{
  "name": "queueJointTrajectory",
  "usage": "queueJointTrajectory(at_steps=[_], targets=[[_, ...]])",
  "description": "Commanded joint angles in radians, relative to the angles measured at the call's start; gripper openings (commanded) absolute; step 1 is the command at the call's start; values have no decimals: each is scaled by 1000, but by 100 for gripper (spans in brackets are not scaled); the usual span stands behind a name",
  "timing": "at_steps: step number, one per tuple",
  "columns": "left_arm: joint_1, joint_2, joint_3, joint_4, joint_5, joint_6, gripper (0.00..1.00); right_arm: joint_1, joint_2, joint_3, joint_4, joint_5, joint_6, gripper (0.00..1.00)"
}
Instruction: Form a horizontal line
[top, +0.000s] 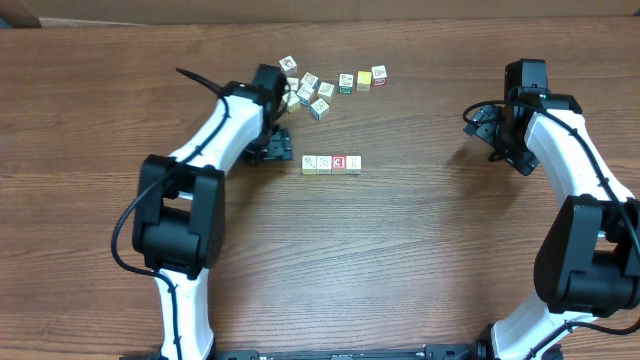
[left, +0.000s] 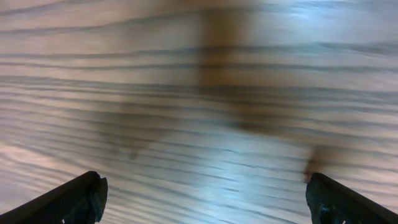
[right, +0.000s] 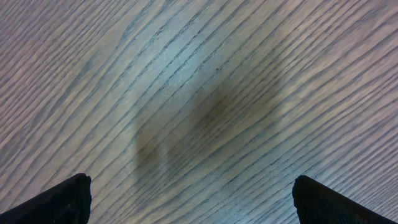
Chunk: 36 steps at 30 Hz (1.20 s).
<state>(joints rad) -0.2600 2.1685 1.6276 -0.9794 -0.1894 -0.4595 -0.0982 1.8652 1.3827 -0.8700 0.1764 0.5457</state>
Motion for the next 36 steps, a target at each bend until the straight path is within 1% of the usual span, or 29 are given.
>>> queueJointTrajectory(at_steps=[1,2,4,8,11,12,16,17,18,19,22,26,28,32,33,34,35,36], targets=[[40,3,-5,-16,-23,-31,100,-2,-21,11,4,14,-4,100],[48,3,-5,-18,-18,-37,100,-2,-21,11,4,14,-4,100],[59,3,-5,-19,7,-38,96,-2,-21,11,4,14,-4,100],[63,3,-5,-19,10,-38,95,-2,-21,11,4,14,-4,100],[63,3,-5,-13,10,-38,89,-2,-21,11,4,14,-4,100],[63,3,-5,-10,11,-38,82,-2,-21,11,4,14,-4,100],[63,3,-5,24,27,-38,39,-2,-21,11,4,14,-4,100],[63,3,-5,46,31,-38,21,-2,-21,11,4,14,-4,100],[63,3,-5,76,31,-38,10,-2,-21,11,4,14,-4,100],[63,3,-5,103,31,-38,4,-2,-21,11,4,14,-4,100],[63,3,-5,158,34,-38,4,-2,-21,11,4,14,-4,100],[61,3,-5,158,37,-38,5,-2,-21,11,4,14,-4,100],[61,3,-5,158,36,-37,7,-2,-21,11,4,14,-4,100],[61,3,-5,146,27,-34,9,-2,-21,11,4,14,-4,100],[61,3,-5,142,21,-34,14,-2,-21,11,4,14,-4,100],[62,3,-5,138,13,-34,23,-2,-21,11,4,14,-4,100],[62,3,-5,135,5,-34,38,-2,-21,11,4,14,-4,100],[62,3,-5,132,-1,-34,45,-2,-21,11,4,14,-4,100]])
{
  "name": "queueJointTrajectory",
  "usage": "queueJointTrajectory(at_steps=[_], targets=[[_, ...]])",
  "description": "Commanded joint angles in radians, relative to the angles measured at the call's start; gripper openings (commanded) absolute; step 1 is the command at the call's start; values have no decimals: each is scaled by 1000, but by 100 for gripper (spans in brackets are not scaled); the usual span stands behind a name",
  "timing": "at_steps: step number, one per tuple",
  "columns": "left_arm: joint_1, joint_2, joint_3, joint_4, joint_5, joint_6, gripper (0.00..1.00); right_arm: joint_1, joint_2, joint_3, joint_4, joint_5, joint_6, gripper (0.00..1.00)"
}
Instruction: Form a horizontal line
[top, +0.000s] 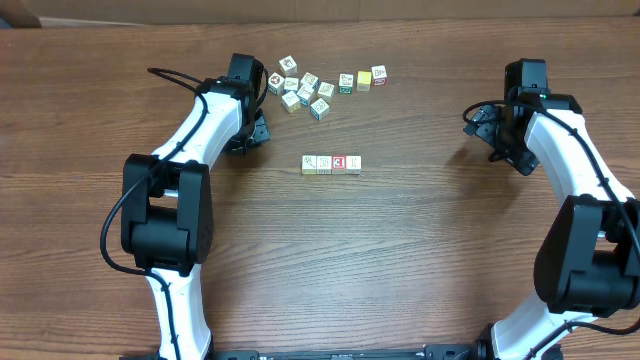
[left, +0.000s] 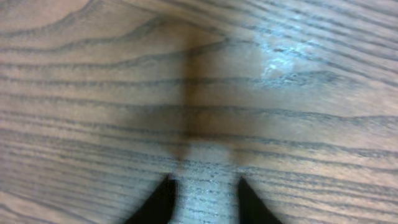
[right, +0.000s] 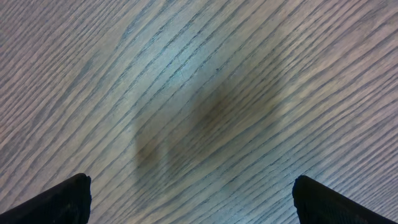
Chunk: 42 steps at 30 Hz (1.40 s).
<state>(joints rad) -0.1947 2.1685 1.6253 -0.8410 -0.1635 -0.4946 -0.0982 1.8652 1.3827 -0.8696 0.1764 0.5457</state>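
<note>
A straight left-to-right row of small picture blocks (top: 331, 164) lies mid-table, one of them with a red face. Several loose blocks (top: 309, 93) are scattered behind it. My left gripper (top: 251, 134) sits to the left of both and apart from them. In the left wrist view this gripper (left: 203, 200) has its jaws drawn close, with a narrow gap showing only bare wood. My right gripper (top: 488, 133) is far to the right, and the right wrist view shows it (right: 194, 200) wide open over bare wood.
The wooden table (top: 420, 250) runs on in front of the row. A yellow block (top: 364, 79) and another next to it (top: 379, 73) mark the right end of the loose group. A black cable (top: 175, 74) trails from the left arm.
My left gripper has moved back and to the left, away from the row's left end, and its jaws have narrowed from wide apart to a small gap. The right arm and the blocks are unchanged.
</note>
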Motion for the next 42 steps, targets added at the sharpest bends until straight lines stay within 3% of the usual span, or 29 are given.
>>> queueJointTrajectory(at_steps=[1,2,3,10,18,27,42], targets=[[-3,3,-2,-10,-27,1,52,-2,-21,11,4,14,-4,100],[-3,3,-2,-16,-27,1,66,-2,-21,11,3,14,-4,100],[-3,3,-2,-23,-27,1,100,-2,-21,11,3,14,-4,100],[6,-2,3,-113,-18,1,100,-2,-21,11,3,14,-4,100],[104,-106,9,-232,224,113,100,-2,-21,11,3,14,-4,100],[257,-287,9,-348,159,114,100,-2,-21,11,4,14,-4,100],[319,-289,9,-376,160,114,100,-2,-21,11,3,14,-4,100]])
